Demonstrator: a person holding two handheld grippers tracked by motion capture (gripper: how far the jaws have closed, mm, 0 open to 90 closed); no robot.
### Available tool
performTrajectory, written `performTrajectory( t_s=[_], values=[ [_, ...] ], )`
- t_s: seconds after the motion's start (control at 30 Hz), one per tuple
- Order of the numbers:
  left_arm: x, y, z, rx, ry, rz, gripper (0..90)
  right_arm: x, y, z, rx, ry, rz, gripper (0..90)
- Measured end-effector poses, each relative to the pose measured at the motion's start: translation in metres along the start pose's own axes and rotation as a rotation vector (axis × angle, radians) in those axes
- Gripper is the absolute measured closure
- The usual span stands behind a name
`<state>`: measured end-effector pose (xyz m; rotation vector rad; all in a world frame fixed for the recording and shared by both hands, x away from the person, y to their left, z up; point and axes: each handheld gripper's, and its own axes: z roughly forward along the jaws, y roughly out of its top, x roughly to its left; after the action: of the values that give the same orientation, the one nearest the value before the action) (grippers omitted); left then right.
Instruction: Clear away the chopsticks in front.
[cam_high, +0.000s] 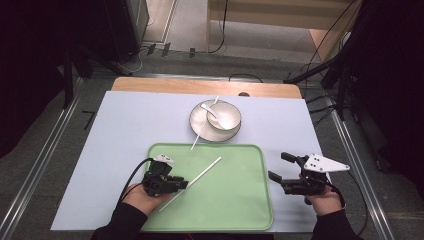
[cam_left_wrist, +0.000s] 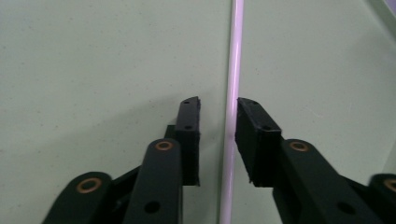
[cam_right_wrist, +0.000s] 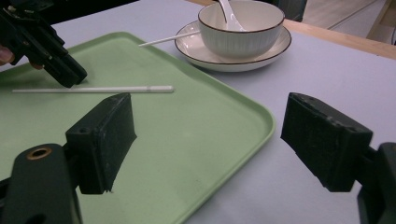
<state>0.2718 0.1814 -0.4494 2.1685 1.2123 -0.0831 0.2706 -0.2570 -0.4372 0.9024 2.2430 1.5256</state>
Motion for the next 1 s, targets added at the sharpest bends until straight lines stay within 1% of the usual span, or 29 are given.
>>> performTrajectory(
  t_s=[0.07, 0.1, 0.13, 0.17, 0.2, 0.23, 0.27, 0.33, 0.4, 0.43, 0.47, 0.53, 0.6, 0.67, 0.73, 0.83, 0.93, 1.0],
  values=[
    [0.001, 0.003, -0.005, -0.012, -0.017, -0.004, 59.6, 0.0, 0.0, 0.0, -0.002, -0.001, 0.002, 18.0],
    [0.001, 0.003, -0.005, -0.012, -0.017, -0.004, 55.3, 0.0, 0.0, 0.0, -0.002, -0.001, 0.002, 18.0],
    [0.003, 0.006, -0.016, -0.065, -0.05, -0.003, 52.4, 0.0, 0.0, 0.0, -0.003, -0.001, 0.002, 18.0],
    [0.003, 0.007, -0.019, -0.082, -0.052, 0.005, 48.4, 0.0, 0.0, 0.0, -0.002, -0.001, 0.003, 18.0],
    [0.003, 0.007, -0.019, -0.082, -0.052, 0.005, 44.4, 0.0, 0.0, 0.0, -0.002, -0.001, 0.003, 18.0],
    [0.006, 0.013, -0.028, -0.107, -0.041, 0.017, 41.1, 0.0, 0.0, 0.0, -0.003, 0.0, 0.004, 18.0],
    [0.006, 0.013, -0.028, -0.107, -0.041, 0.017, 39.2, 0.0, 0.0, 0.0, -0.003, 0.0, 0.004, 18.0],
    [0.009, 0.019, -0.034, -0.135, -0.03, 0.015, 36.5, 0.0, -0.001, -0.001, -0.001, -0.002, 0.002, 18.0],
    [0.014, 0.028, -0.038, -0.139, -0.024, 0.021, 35.1, 0.001, -0.001, -0.001, 0.0, -0.005, 0.006, 18.0],
    [0.014, 0.028, -0.038, -0.139, -0.024, 0.021, 34.8, 0.001, -0.001, -0.001, 0.0, -0.005, 0.006, 18.0],
    [0.016, 0.031, -0.039, -0.136, -0.015, 0.021, 34.8, 0.001, -0.001, -0.001, 0.002, -0.006, 0.007, 18.0],
    [0.017, 0.039, -0.04, -0.127, 0.0, 0.036, 34.6, 0.001, -0.001, -0.002, -0.002, -0.011, 0.004, 18.0],
    [0.018, 0.048, -0.04, -0.118, 0.006, 0.044, 34.5, 0.002, -0.001, -0.003, -0.002, -0.012, 0.004, 18.0],
    [0.018, 0.059, -0.04, -0.118, -0.002, 0.063, 34.6, 0.002, -0.001, -0.004, -0.005, -0.014, 0.006, 18.0],
    [0.017, 0.07, -0.039, -0.121, 0.014, 0.088, 34.6, 0.002, -0.001, -0.004, -0.005, -0.013, 0.004, 18.0],
    [0.018, 0.086, -0.034, -0.113, 0.014, 0.093, 34.8, 0.003, -0.002, -0.005, -0.005, -0.01, 0.005, 18.0],
    [0.022, 0.1, -0.026, -0.108, 0.032, 0.112, 35.8, 0.004, -0.002, -0.006, -0.013, -0.008, 0.005, 18.0],
    [0.026, 0.109, -0.021, -0.113, 0.03, 0.101, 36.2, 0.004, -0.002, -0.006, -0.014, -0.008, 0.003, 18.0]
  ],
)
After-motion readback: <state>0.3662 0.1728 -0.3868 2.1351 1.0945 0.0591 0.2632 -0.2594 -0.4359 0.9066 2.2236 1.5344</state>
